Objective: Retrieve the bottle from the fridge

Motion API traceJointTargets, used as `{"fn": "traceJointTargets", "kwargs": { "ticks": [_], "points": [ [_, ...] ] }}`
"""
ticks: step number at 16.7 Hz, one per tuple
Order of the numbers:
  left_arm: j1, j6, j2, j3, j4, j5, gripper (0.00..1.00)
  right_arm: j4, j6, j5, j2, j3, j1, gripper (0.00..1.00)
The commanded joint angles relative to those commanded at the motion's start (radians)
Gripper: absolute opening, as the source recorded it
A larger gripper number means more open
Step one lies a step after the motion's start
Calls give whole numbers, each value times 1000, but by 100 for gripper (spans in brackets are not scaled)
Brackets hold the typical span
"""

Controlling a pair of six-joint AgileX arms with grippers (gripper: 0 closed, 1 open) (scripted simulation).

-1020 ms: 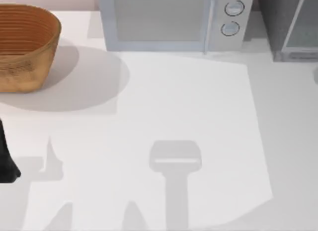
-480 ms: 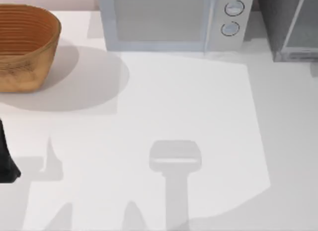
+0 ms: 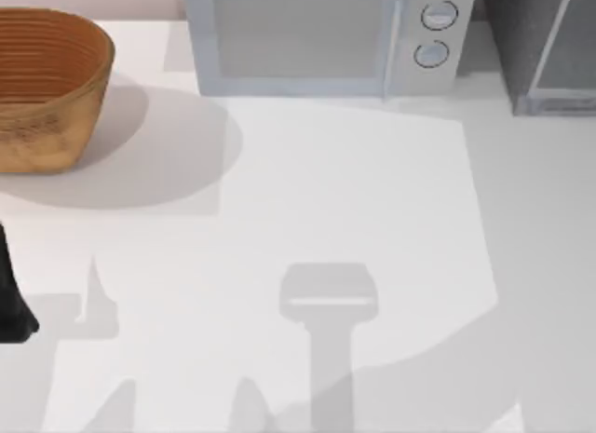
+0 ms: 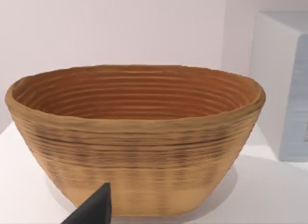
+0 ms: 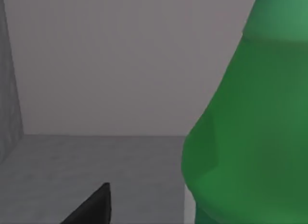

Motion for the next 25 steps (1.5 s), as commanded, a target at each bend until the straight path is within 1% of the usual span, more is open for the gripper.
{"fn": "traceJointTargets", "kwargs": {
  "ticks": [3, 16, 17, 25],
  "points": [
    [0, 0, 0, 0, 0, 0, 100, 0, 0, 0, 0, 0, 0, 100],
    [0, 0, 0, 0, 0, 0, 100, 0, 0, 0, 0, 0, 0, 2],
    [0, 0, 0, 0, 0, 0, 100, 0, 0, 0, 0, 0, 0, 0],
    [0, 0, 0, 0, 0, 0, 100, 0, 1, 0, -1, -1, -3, 0]
  ]
}}
